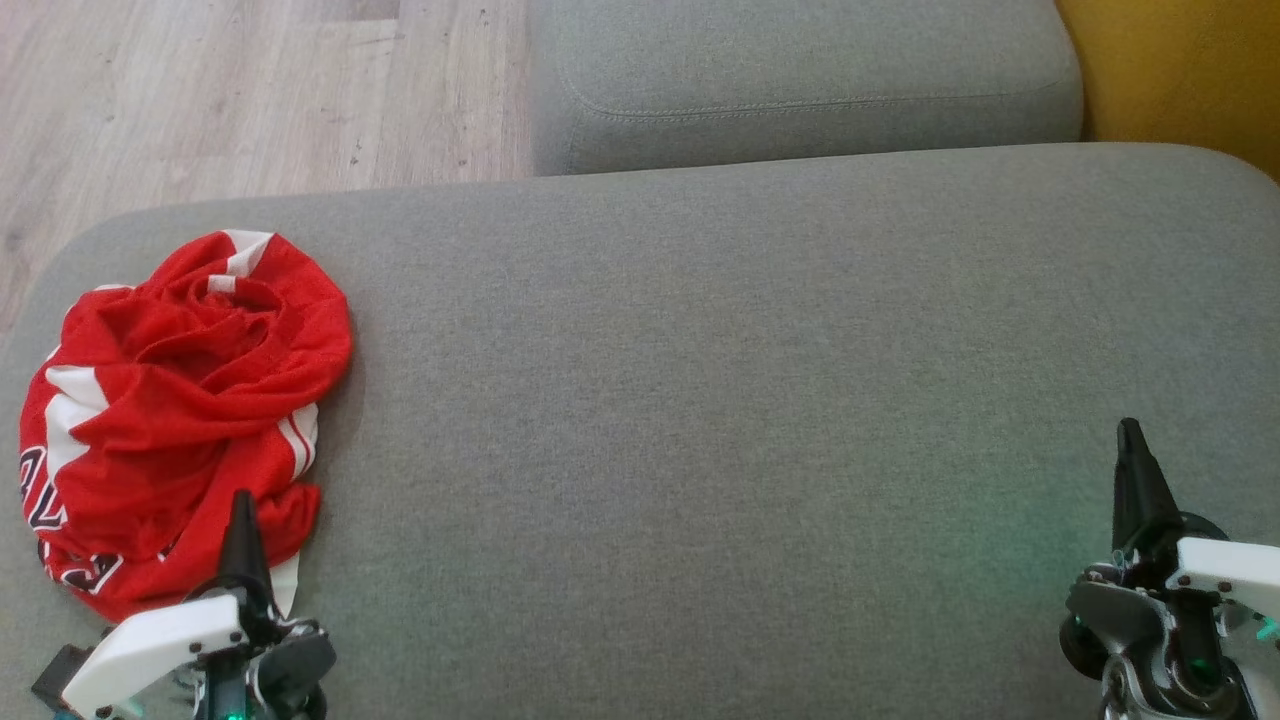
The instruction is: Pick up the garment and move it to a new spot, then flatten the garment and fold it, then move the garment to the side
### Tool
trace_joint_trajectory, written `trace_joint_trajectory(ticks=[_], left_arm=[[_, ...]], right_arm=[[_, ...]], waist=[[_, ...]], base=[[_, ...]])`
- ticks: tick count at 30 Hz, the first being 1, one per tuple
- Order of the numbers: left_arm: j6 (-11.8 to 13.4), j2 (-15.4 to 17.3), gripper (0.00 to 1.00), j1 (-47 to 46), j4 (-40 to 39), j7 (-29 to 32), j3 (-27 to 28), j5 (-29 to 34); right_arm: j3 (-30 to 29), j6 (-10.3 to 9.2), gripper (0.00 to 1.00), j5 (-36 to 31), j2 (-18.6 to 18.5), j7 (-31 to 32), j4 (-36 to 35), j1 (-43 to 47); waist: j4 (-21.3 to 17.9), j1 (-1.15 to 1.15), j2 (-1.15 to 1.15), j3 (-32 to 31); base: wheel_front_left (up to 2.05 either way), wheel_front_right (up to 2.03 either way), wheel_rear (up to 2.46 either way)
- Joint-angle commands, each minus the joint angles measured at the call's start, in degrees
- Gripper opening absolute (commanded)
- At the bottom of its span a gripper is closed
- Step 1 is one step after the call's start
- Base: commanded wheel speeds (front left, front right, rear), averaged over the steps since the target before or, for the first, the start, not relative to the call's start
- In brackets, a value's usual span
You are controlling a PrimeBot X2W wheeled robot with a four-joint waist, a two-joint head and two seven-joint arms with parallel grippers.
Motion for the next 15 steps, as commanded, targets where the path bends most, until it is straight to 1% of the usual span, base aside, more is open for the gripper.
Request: trace_joint_trajectory(ticks=[1, 8, 9, 13, 15], left_arm=[[-0.4, 0.3, 0.00, -2.9, -1.6, 0.2, 2.0, 0.5], [-0.4, 0.3, 0.00, -2.9, -1.6, 0.2, 2.0, 0.5], [0.0, 0.0, 1.00, 0.0, 0.0, 0.0, 0.0, 0.0], [0.1, -0.1, 1.00, 1.6, 3.0, 0.0, -0.6, 0.0], [0.0, -0.1, 1.00, 1.6, 2.9, -0.4, -1.0, 0.1]], right_arm=[[1.2, 0.41, 0.00, -0.2, -0.3, 0.3, -1.8, -2.9], [1.2, 0.41, 0.00, -0.2, -0.3, 0.3, -1.8, -2.9], [0.0, 0.00, 1.00, 0.0, 0.0, 0.0, 0.0, 0.0], [0.2, -0.05, 1.00, 0.0, 0.2, 0.0, 3.0, 1.8], [0.6, -0.05, 1.00, -0.1, 0.2, -0.3, 2.8, 1.8]], waist=[[0.0, 0.00, 0.00, 0.0], [0.0, 0.00, 0.00, 0.0], [0.0, 0.00, 0.00, 0.0], [0.0, 0.00, 0.00, 0.0], [0.0, 0.00, 0.00, -0.1]], base=[[0.00, 0.00, 0.00], [0.00, 0.00, 0.00], [0.00, 0.00, 0.00], [0.00, 0.00, 0.00], [0.00, 0.00, 0.00]])
